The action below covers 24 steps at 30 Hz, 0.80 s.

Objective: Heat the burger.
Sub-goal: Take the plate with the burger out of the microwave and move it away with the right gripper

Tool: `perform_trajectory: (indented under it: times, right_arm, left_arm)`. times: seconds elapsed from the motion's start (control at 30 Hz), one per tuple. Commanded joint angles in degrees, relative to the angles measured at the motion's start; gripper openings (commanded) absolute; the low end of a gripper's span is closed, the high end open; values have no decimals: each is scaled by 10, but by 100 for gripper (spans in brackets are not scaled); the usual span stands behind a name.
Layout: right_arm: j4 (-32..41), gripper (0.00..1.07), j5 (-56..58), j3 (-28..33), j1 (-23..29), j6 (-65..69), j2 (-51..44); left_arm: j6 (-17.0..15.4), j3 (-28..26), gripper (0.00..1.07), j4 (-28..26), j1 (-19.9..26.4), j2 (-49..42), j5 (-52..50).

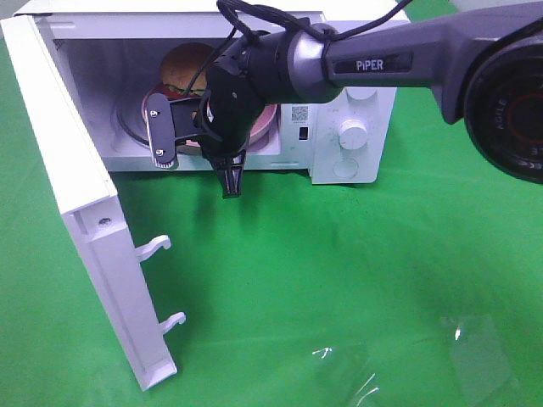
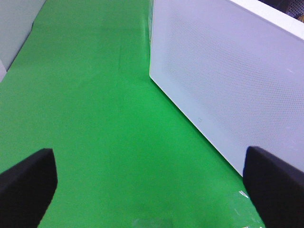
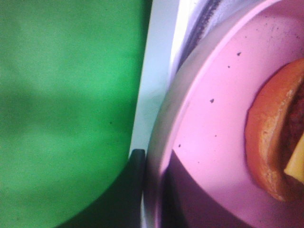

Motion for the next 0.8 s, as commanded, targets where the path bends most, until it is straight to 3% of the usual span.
perform_trajectory:
  times: [0.03,0.3,0.5,0.8]
  right_arm:
    - [17,0,24,1,6,-30,-14]
    - [17,0,33,17,19,-66,-45]
    - [-6,0,-40,119,19,-73,-111]
    - [-27,0,-71,191,19,-73,-167]
  left_arm:
    - [-1,2,100,-3,2,-10,-3]
    - [-1,2,100,-3,2,-10,-3]
    - [-1,2,100,-3,2,-10,-3]
    - [-1,2,100,-3,2,-10,-3]
